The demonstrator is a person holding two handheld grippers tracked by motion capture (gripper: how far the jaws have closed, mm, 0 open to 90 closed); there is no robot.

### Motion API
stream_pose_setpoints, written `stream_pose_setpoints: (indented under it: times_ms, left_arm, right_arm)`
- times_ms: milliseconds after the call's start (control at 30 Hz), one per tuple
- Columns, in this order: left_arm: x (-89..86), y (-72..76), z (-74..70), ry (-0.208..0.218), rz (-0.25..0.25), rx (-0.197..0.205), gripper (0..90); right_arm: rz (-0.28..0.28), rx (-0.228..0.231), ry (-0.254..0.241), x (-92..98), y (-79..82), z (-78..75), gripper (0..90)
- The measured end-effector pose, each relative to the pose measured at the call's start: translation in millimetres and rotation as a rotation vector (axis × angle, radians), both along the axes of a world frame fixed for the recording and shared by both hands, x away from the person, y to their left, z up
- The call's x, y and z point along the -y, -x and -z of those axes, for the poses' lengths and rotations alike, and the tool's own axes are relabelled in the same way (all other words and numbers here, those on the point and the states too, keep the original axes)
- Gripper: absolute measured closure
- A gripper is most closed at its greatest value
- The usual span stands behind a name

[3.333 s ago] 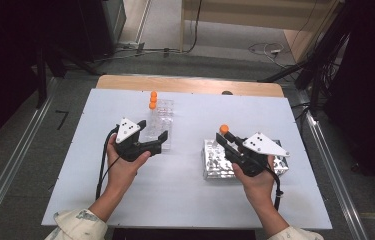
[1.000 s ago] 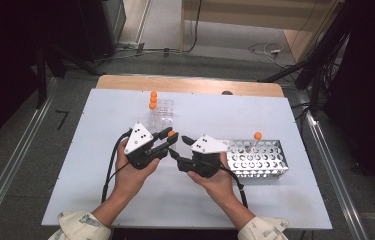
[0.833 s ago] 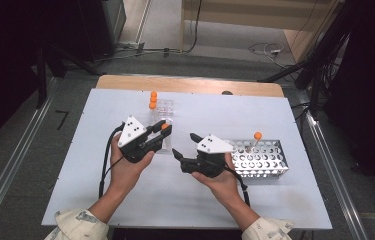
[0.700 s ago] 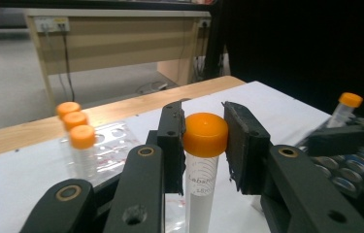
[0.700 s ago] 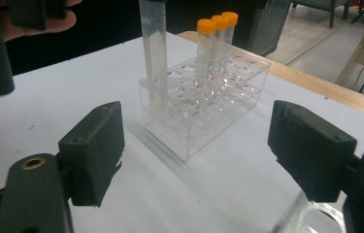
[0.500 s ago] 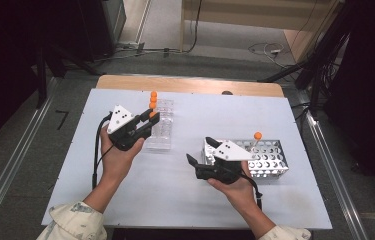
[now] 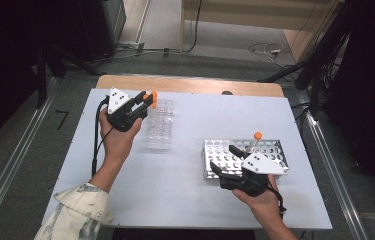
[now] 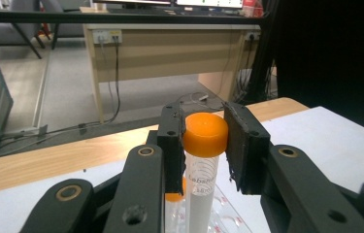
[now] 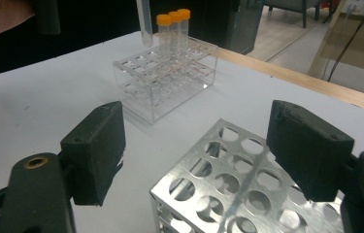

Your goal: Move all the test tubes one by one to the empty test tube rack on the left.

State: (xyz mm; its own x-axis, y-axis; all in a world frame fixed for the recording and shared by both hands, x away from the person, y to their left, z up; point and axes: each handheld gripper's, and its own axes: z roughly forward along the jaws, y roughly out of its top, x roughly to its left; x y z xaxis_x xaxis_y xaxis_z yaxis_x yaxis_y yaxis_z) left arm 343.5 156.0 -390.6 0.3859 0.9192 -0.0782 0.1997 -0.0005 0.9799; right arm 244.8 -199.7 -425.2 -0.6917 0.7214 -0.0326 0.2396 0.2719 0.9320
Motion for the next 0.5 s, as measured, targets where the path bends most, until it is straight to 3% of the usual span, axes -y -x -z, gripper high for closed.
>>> stream_pose_setpoints:
  times_ms: [167,500]
  left_arm:
    - [2.4,-13.1,4.8,-0.023,-0.035,0.000,71.0]
    - [5.2,-17.0,10.0,-0.045,-0.032,-0.014,71.0]
  right_arm:
    - [0.020,-0.008,-0.002,12.9,3.7,2.4,20.8]
    - [0.073,-0.005,-0.019,35.1,6.3,2.2,20.7]
